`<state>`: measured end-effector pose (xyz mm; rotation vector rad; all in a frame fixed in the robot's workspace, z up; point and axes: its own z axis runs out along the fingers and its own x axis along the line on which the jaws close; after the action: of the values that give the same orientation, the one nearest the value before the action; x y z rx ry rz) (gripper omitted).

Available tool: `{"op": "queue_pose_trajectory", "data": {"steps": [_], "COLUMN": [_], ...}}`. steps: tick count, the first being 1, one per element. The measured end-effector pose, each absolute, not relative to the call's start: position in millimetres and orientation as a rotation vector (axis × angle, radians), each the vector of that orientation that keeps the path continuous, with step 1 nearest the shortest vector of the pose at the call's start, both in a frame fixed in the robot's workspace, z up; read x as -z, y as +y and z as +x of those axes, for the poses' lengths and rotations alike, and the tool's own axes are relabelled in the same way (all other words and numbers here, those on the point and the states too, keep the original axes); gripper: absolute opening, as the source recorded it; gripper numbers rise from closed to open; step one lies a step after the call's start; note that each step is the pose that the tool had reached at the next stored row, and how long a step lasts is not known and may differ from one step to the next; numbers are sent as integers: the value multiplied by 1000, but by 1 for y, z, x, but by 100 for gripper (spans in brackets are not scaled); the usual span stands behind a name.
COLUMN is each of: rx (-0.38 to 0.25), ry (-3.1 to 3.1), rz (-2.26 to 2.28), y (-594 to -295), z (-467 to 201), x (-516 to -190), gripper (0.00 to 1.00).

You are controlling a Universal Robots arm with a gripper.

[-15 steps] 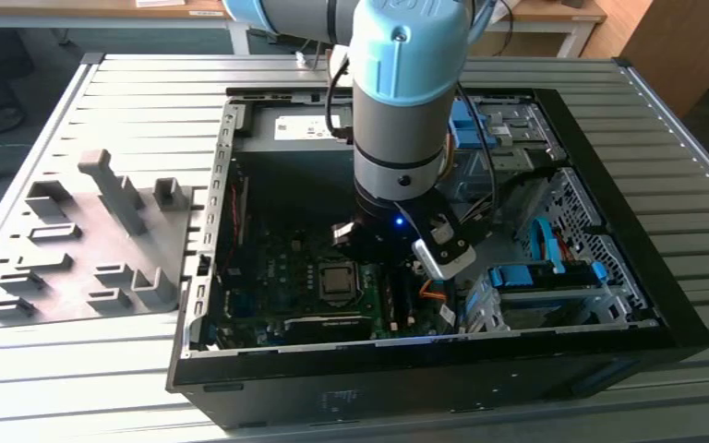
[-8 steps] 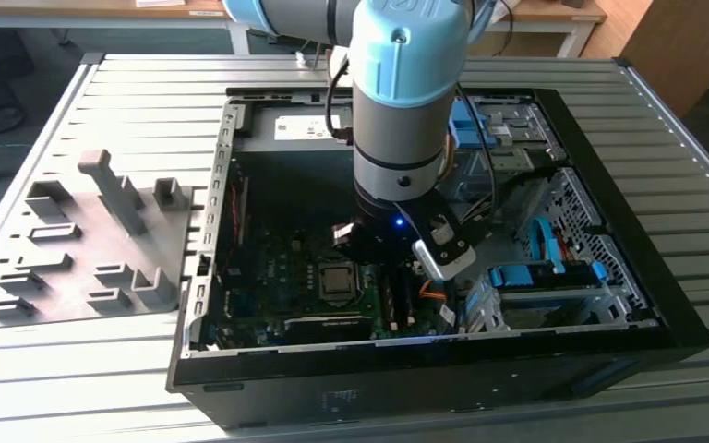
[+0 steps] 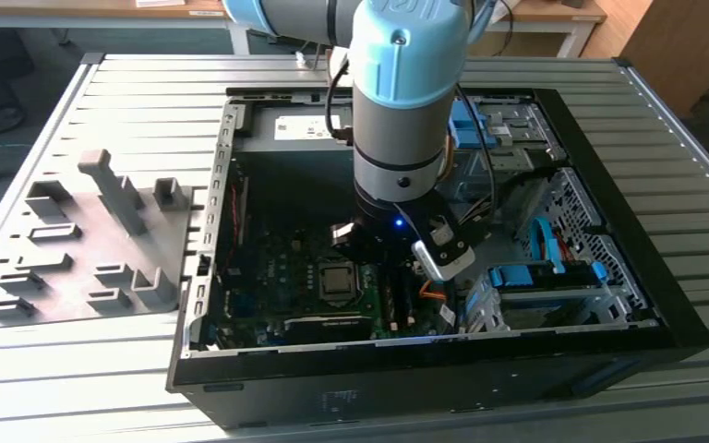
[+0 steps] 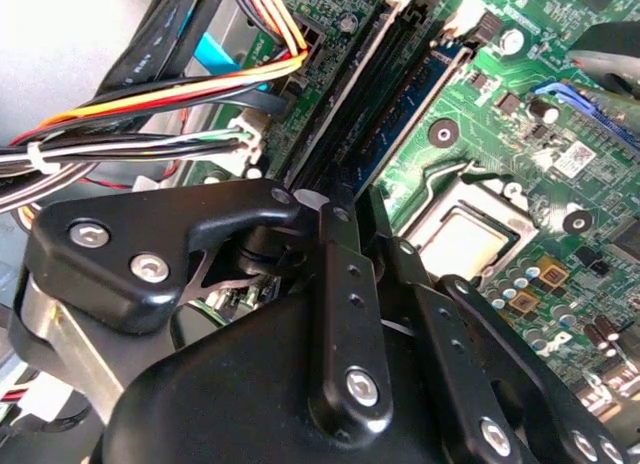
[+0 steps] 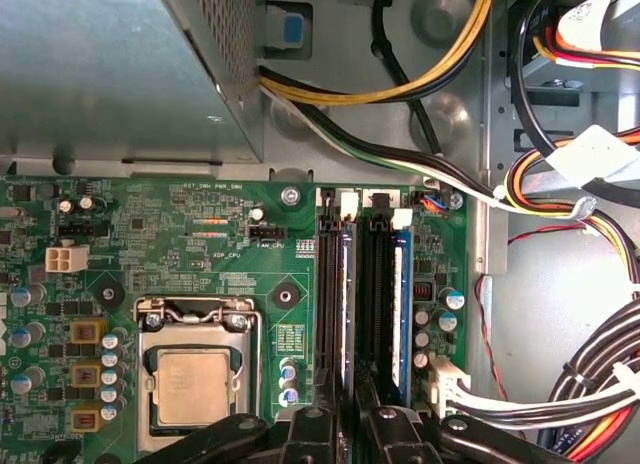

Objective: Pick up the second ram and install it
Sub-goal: 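Insert the second ram into the second slot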

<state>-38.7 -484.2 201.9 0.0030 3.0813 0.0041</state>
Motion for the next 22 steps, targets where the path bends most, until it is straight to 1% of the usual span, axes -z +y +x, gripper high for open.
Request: {"op": "queue_pose_trajectory", "data": {"steps": [3, 11, 12, 13, 14, 15, 22], "rx": [5, 16, 18, 20, 22, 24, 25], "ry": [3081, 3081, 3081, 3081, 3081, 3081, 3081], "rz": [3, 2, 2, 2, 2, 2, 2], "y": [-484, -484, -483, -483, -483, -483, -482], "z": [-39, -39, -39, -39, -39, -39, -39], "x": [-205, -240, -245, -248, -253, -257, -261], "gripper": [21, 21, 20, 13, 13, 10, 10]}}
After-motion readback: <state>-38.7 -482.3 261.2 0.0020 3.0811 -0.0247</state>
